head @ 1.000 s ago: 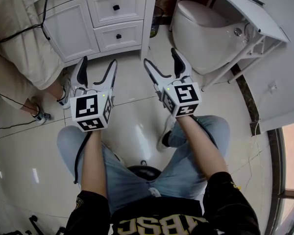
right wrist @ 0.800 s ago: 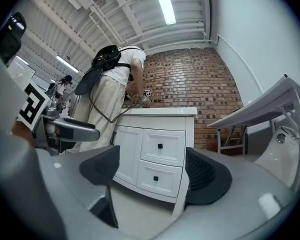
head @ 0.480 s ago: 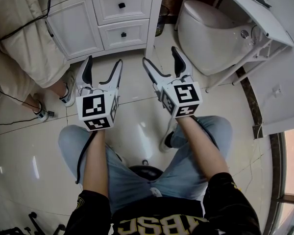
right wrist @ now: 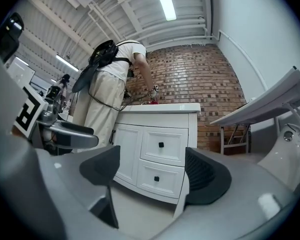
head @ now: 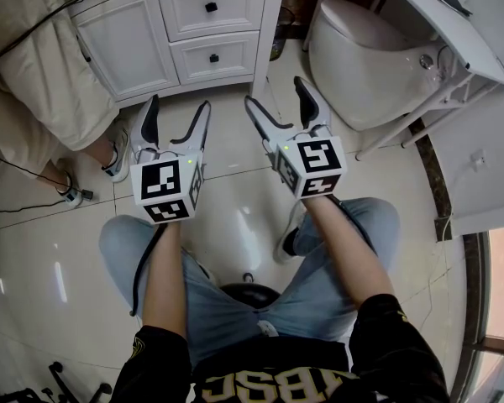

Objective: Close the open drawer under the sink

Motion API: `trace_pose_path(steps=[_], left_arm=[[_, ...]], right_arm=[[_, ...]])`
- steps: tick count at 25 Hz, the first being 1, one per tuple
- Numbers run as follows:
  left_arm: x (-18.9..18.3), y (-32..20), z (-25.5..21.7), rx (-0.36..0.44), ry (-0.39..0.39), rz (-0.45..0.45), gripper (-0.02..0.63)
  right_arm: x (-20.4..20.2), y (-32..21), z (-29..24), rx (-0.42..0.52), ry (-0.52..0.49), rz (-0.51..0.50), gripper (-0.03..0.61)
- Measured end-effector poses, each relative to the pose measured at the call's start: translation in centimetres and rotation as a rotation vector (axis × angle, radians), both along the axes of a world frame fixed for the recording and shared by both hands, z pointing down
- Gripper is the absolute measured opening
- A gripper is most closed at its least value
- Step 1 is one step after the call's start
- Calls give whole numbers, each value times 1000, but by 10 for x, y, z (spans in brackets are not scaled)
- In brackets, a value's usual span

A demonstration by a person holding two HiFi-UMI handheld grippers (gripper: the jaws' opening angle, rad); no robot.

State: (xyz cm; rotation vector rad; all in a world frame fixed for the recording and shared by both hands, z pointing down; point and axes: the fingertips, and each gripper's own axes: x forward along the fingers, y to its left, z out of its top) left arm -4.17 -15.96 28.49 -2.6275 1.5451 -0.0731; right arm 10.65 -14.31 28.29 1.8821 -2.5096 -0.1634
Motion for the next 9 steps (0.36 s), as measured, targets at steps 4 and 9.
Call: trace_pose_path(steps=[4,9], left_arm=[[-1,-4,1,-8,7,-5,374],[-1,-9,0,-4,7,-2,374]], right_arm=[[0,-6,3,-12,-14,-2,399],[-5,-12,2,-6,4,-13,396]])
